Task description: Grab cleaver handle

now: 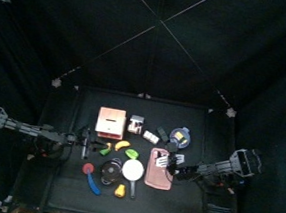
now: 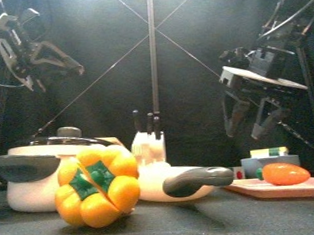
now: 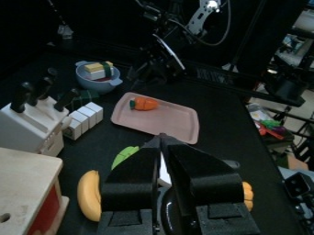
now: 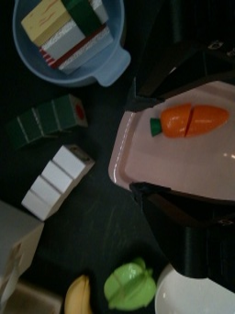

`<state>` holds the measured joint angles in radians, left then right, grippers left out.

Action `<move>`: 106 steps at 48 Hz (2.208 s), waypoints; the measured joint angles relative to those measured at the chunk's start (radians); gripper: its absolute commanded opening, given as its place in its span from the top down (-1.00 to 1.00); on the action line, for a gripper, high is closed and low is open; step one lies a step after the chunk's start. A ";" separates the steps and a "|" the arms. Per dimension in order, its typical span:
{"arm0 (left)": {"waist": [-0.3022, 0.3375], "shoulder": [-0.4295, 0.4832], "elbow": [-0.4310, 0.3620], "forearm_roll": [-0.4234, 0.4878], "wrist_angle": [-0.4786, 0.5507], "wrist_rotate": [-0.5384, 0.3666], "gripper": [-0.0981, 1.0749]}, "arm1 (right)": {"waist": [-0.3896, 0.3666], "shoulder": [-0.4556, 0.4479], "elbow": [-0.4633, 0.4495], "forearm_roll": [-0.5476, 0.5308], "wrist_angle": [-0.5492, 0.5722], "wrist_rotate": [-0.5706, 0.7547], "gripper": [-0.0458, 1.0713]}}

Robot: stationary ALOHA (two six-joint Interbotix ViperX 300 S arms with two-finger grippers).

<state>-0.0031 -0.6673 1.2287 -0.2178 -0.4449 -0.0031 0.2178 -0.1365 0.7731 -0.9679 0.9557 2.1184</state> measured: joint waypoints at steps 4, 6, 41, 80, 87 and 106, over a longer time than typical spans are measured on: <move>0.012 0.000 0.000 -0.020 0.000 0.000 -0.07 | -0.020 -0.026 -0.015 -0.012 -0.021 -0.009 -0.77; 0.021 0.000 0.000 -0.032 0.002 0.000 -0.07 | -0.029 -0.035 -0.021 -0.021 -0.028 -0.018 -0.77; 0.192 0.008 -0.101 -0.179 0.187 0.002 -0.08 | -0.230 -0.051 -0.189 0.028 -0.146 -0.337 -0.77; 0.301 0.149 -0.360 -0.169 0.483 0.002 -0.07 | -0.242 -0.049 -0.109 0.084 -0.169 -0.328 -0.77; 0.313 0.146 -0.405 -0.121 0.535 0.003 -0.07 | -0.242 -0.051 -0.107 0.089 -0.172 -0.328 -0.77; 0.377 0.137 -0.514 0.012 0.721 -0.006 -0.07 | -0.247 -0.037 -0.107 0.094 -0.184 -0.328 -0.77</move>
<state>0.3743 -0.5308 0.7148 -0.2056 0.2761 -0.0092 -0.0291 -0.1733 0.6657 -0.8744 0.7716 1.7902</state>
